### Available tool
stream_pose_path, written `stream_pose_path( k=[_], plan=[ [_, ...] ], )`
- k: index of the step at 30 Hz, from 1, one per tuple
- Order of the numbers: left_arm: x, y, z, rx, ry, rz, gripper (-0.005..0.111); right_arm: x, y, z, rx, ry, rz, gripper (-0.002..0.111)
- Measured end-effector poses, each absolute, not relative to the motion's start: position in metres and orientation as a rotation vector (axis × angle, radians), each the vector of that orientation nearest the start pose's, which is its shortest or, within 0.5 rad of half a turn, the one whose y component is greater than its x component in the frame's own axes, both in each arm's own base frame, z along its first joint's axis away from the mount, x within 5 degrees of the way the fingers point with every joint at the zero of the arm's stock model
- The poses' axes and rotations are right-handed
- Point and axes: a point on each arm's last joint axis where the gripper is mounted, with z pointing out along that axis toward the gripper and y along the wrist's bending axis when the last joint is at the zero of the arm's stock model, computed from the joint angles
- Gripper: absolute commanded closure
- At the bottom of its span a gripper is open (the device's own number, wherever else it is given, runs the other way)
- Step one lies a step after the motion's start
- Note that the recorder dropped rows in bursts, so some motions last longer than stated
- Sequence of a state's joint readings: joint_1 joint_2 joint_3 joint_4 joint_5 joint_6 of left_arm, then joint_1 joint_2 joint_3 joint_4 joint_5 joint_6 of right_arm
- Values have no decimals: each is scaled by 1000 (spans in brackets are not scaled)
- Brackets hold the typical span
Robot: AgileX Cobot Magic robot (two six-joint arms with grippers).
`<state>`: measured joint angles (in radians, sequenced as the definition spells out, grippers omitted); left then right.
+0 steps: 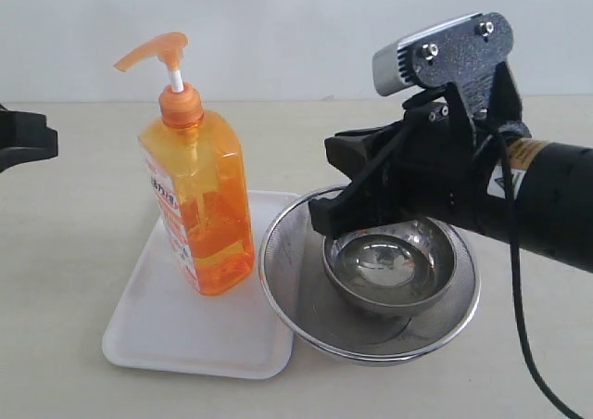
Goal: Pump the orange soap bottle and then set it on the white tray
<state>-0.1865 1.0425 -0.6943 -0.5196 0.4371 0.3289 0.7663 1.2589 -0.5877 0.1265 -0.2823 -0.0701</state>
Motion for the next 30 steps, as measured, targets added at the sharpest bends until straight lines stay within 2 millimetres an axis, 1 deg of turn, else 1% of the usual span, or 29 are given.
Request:
stream_pose_path(
  k=[3, 5, 7, 9, 11, 13, 15, 20, 22, 28, 30],
  plan=[
    [221, -60, 269, 147, 2298, -402, 102, 191, 177, 265, -604, 1705, 543, 108],
    [231, -62, 256, 134, 2338, -398, 102, 193, 179, 266, -616, 1657, 521, 108],
    [238, -63, 244, 135, 2380, -388, 102, 201, 181, 257, -634, 1647, 480, 108],
    [242, -63, 238, 131, 2396, -381, 102, 214, 182, 242, -617, 1669, 441, 108],
    [242, -63, 238, 121, 2396, -394, 102, 225, 182, 228, -600, 1689, 412, 108],
    [242, -65, 238, 123, 2390, -411, 102, 235, 183, 220, -581, 1713, 408, 108],
    [243, -67, 239, 139, 2374, -442, 102, 244, 188, 215, -588, 1726, 421, 108],
    [242, -75, 243, 210, 2325, -537, 102, 261, 209, 211, -645, 1710, 476, 108],
    [243, -76, 244, 213, 2311, -552, 102, 267, 214, 205, -655, 1725, 481, 108],
    [245, -75, 245, 215, 2290, -538, 102, 279, 226, 179, -697, 1781, 477, 108],
    [245, -75, 243, 216, 2294, -535, 102, 281, 228, 176, -707, 1779, 478, 108]
  ],
)
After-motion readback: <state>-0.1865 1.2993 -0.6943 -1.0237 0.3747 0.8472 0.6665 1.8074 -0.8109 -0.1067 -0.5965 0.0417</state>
